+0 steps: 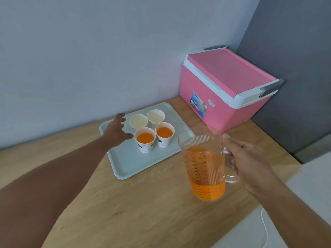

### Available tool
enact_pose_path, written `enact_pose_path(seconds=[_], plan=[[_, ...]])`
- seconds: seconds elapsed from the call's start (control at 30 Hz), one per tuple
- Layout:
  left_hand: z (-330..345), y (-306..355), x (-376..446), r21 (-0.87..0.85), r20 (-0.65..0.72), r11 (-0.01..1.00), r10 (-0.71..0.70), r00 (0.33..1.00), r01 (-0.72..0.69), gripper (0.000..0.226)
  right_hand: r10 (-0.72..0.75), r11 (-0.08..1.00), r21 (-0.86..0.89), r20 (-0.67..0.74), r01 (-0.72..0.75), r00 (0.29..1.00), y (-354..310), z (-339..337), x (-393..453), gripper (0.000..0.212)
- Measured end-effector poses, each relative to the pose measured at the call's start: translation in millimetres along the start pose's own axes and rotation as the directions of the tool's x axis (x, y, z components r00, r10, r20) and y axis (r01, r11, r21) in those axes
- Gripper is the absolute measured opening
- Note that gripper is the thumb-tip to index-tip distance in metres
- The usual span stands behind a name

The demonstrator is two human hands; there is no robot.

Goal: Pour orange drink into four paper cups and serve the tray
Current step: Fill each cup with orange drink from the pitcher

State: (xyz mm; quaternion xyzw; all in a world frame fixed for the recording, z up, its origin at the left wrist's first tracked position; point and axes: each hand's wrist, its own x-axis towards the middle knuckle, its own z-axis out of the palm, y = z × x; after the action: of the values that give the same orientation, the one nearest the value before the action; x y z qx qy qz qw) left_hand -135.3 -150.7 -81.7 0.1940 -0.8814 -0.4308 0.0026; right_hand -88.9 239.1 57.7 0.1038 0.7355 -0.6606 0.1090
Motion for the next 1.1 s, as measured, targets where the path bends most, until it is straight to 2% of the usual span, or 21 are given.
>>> enact_pose_path(seconds=[0.1,0.2,0.27,0.37,0.47,0.57,0.67,0.73,0.93,1.1], plan=[[2.9,1.5,14.6,0.051,0.062,0.995,0.087,0.994,-0.090,0.121,0.014,1.000,-0.007,-0.019,-0.014,1.000,3.8,0.1,-4.7,0.031],[5.3,1.7,24.2,0.059,0.095,0.984,0.163,0.982,-0.169,0.122,0.039,0.999,-0.027,-0.041,-0.040,0.998,8.2,-0.7,-9.1,0.039],[7.0,0.9,27.4,0.051,0.101,0.973,0.219,0.970,-0.225,0.113,0.058,0.998,-0.030,-0.063,-0.060,0.996,10.0,-2.5,-12.2,0.042],[9.3,-0.9,27.2,0.039,0.061,0.960,0.273,0.960,-0.276,0.089,0.053,0.997,-0.043,-0.061,-0.056,0.997,9.2,-5.0,-16.9,0.038],[9.9,-2.7,19.8,-0.004,-0.025,0.969,0.246,0.969,-0.246,0.081,0.036,0.998,-0.057,-0.056,-0.039,0.998,7.7,-8.0,-18.7,0.035],[5.3,-5.1,5.7,-0.079,-0.147,0.986,0.136,0.980,-0.149,0.081,0.032,0.997,-0.072,-0.049,-0.036,0.998,3.6,-11.7,-18.1,0.037],[-4.3,-9.5,-18.1,-0.119,-0.284,0.991,0.027,0.958,-0.063,0.082,0.034,0.992,-0.121,-0.024,-0.037,0.999,-1.8,-13.8,-15.9,0.038],[-10.6,-13.9,-43.3,-0.152,-0.340,0.987,0.002,0.940,-0.057,0.081,0.045,0.984,-0.168,-0.035,-0.050,0.998,-5.2,-14.9,-13.7,0.040],[0.9,-7.2,-132.1,-0.244,-0.366,0.968,-0.033,0.930,-0.062,0.080,0.045,0.961,-0.276,0.047,-0.030,0.998,-19.4,-16.8,-7.4,0.040],[43.8,10.1,-184.4,-0.151,-0.332,0.977,0.093,0.939,-0.150,0.084,-0.062,0.921,-0.366,0.200,0.133,0.978,-26.3,-17.1,1.7,0.056]])
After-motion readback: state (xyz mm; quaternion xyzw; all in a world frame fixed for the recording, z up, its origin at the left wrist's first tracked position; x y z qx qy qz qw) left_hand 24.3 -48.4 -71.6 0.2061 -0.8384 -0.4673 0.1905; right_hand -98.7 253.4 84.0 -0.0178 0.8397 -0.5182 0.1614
